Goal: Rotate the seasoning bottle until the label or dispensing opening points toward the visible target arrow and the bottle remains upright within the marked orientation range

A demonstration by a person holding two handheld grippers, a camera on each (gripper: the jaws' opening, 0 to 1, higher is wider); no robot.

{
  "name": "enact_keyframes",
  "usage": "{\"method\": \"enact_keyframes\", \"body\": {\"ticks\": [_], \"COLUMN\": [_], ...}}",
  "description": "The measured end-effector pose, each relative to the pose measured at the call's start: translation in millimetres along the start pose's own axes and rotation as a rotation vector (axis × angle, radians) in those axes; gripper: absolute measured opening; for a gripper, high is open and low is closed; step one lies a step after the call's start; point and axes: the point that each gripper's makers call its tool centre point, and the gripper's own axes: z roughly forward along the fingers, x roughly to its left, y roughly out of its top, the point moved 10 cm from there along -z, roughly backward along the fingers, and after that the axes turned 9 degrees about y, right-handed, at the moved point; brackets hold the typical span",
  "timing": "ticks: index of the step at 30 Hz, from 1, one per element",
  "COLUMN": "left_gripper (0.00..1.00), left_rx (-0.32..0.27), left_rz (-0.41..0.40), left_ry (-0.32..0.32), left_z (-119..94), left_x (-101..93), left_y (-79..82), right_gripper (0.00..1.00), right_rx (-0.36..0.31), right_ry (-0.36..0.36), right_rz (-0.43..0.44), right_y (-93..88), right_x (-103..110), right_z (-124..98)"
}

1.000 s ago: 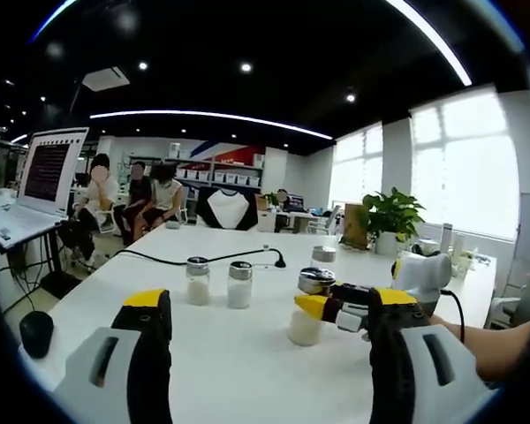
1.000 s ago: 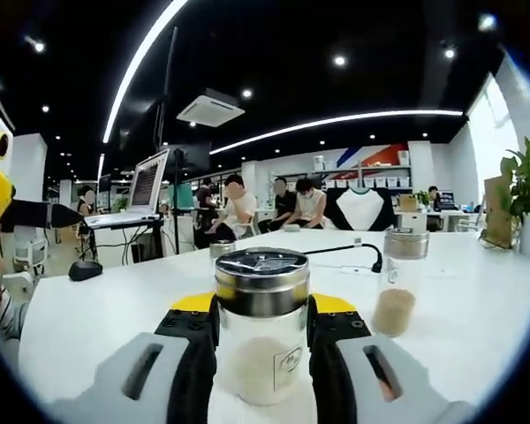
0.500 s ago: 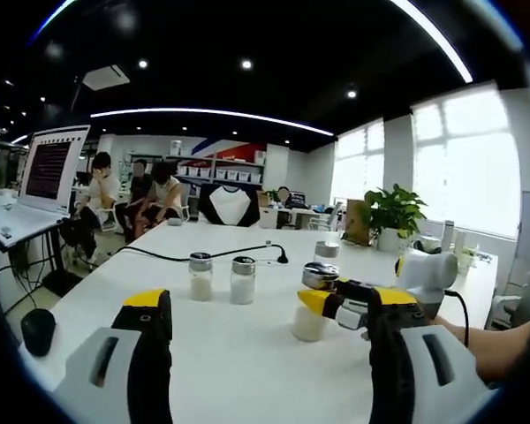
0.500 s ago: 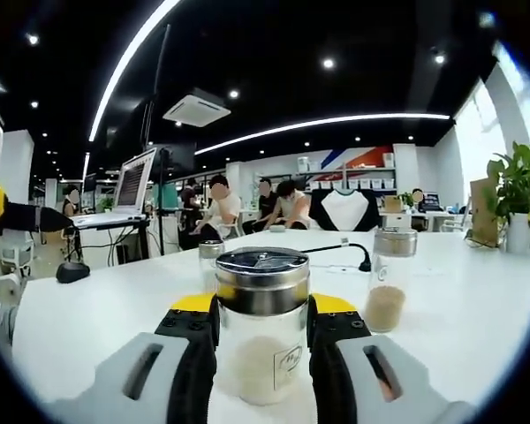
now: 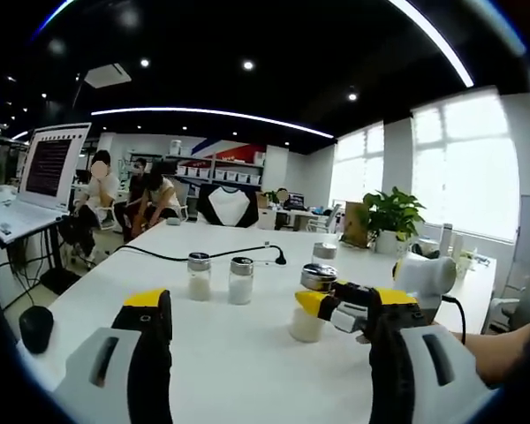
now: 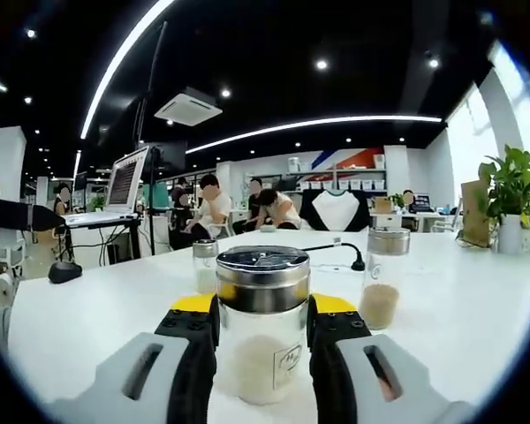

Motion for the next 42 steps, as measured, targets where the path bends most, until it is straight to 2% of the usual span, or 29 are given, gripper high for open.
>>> {"method": "enact_keyframes", "body": {"ticks": [2, 5, 6, 7, 8, 11, 18, 20, 22, 25, 26, 27, 29, 32, 36, 37, 42], "left_gripper": [0.97, 0.97, 0.97, 0.97, 0.97, 0.96, 0.96, 0.96, 0.96, 0.96, 0.96, 0.96, 0.96, 0.96, 0.96, 0.97, 0.97], "left_rx": [0.003, -0.003, -0.005, -0.006, -0.004, 0.001, 0.004, 0.005, 0.006, 0.002, 0.002, 0.004, 0.0, -0.003, -0.001, 0.001, 0.003], "left_rz": [-0.005, -0.002, -0.008, -0.016, -0.018, -0.015, -0.003, -0.001, 0.002, -0.011, -0.009, -0.004, -0.005, -0.003, 0.009, 0.012, 0.012], "left_ry": [-0.001, 0.007, 0.008, 0.009, 0.011, 0.019, 0.017, 0.018, 0.02, 0.02, 0.022, 0.024, 0.023, 0.021, 0.02, 0.017, 0.011], "left_z": [-0.2, -1.0, -1.1, -1.1, -1.1, -1.2, -0.4, -0.5, -0.7, -0.7, -0.6, -0.3, 0.0, 0.5, 2.9, 3.3, 4.3], "left_x": [0.4, 2.5, 3.2, 3.7, 3.9, 3.8, 1.6, 1.8, 2.0, 2.9, 3.1, 3.4, 3.2, 2.7, 0.8, 0.3, -1.4], "left_y": [0.5, 2.9, 3.3, 3.4, 3.2, 1.9, 2.3, 2.3, 2.2, 2.6, 2.7, 3.1, 4.2, 5.3, 4.7, 4.6, 4.1], "right_gripper": [0.38, 0.4, 0.45, 0.52, 0.56, 0.55, 0.56, 0.59, 0.6, 0.6, 0.61, 0.61, 0.62, 0.63, 0.63, 0.63, 0.63], "right_rx": [-0.009, -0.014, -0.059, -0.049, -0.043, -0.039, 0.017, 0.041, 0.035, 0.004, -0.001, 0.0, 0.021, 0.046, 0.056, 0.058, 0.07], "right_ry": [0.009, 0.016, 0.048, 0.038, 0.023, 0.03, 0.052, 0.069, 0.087, 0.147, 0.161, 0.177, 0.186, 0.242, 0.372, 0.378, 0.475], "right_rz": [0.048, 0.033, 0.046, 0.041, 0.025, 0.023, 0.045, 0.06, 0.058, 0.041, 0.052, 0.109, 0.105, 0.05, 0.114, 0.115, 0.041], "right_y": [-1.5, -0.3, 2.8, 3.0, 4.5, 5.8, 1.1, 1.9, 3.6, 9.1, 9.3, 9.1, 9.6, 10.1, 10.8, 11.1, 16.3], "right_x": [-0.7, -1.1, -0.4, -1.6, -2.3, -4.4, -3.6, -3.9, -4.3, -6.7, -6.8, -8.0, -13.6, -17.2, -25.0, -27.9, -36.6], "right_z": [-0.1, -0.3, -0.3, -2.4, -3.5, -6.9, -13.5, -14.0, -15.3, -15.8, -15.6, -16.6, -18.3, -19.4, -20.0, -20.0, -19.8]}}
